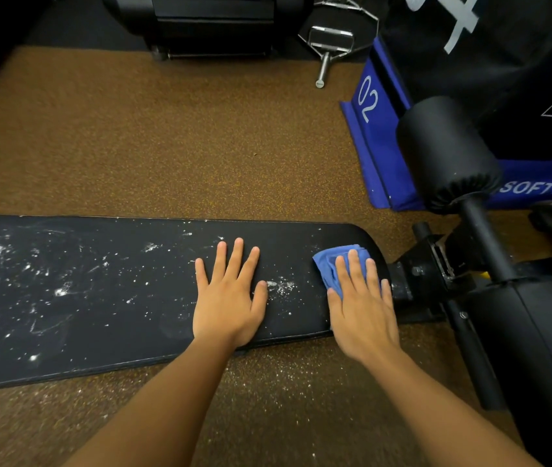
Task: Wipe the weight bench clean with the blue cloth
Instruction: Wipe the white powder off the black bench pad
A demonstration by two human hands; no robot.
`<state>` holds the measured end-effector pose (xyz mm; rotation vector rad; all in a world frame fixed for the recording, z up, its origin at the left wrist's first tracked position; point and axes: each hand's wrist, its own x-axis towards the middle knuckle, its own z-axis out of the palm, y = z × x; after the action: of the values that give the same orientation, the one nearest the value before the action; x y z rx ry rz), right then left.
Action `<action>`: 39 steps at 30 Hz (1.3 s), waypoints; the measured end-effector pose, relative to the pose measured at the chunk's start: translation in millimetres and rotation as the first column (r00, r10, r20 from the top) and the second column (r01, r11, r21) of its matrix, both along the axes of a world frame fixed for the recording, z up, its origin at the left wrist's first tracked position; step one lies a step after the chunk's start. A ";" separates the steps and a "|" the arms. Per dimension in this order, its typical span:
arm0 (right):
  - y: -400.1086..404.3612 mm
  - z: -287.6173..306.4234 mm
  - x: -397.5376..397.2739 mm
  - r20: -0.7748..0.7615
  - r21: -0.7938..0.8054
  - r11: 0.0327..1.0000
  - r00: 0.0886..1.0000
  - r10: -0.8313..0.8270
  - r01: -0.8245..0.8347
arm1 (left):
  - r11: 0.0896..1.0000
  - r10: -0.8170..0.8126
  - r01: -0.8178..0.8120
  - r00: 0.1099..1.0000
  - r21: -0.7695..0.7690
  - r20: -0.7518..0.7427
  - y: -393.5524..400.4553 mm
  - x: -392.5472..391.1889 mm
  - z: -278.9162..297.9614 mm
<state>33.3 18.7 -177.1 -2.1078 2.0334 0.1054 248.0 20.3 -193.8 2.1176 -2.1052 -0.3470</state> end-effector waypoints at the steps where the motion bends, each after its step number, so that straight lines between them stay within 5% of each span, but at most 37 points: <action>1: -6.0 -0.2 0.1 -0.008 -0.006 1.000 1.000 -0.013 0.013 | 1.000 0.000 0.000 1.000 -0.002 0.001 0.4 -0.3 0.1; 10: -76.9 -4.9 38.6 0.067 -0.009 0.995 0.993 -0.095 0.096 | 1.000 0.007 -0.007 1.000 0.005 0.011 -1.5 -1.3 -0.2; 19: 16.1 -3.0 12.4 0.063 -0.007 0.995 0.993 0.096 -0.096 | 1.000 0.004 -0.004 1.000 0.009 -0.001 -1.5 -0.8 -0.9; 29: -79.4 -9.0 34.1 0.059 -0.049 0.990 0.990 -0.131 0.134 | 1.000 0.008 -0.008 1.000 0.010 0.004 -1.1 -3.1 0.5; 39: -5.2 -5.1 35.6 0.027 -0.047 0.991 0.991 0.130 -0.129 | 1.000 0.004 -0.003 1.000 0.018 -0.010 -1.3 -0.7 -0.4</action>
<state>69.0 13.5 -182.1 -2.2541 1.8987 0.0478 247.3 19.0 -194.3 2.1245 -2.1003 -0.3773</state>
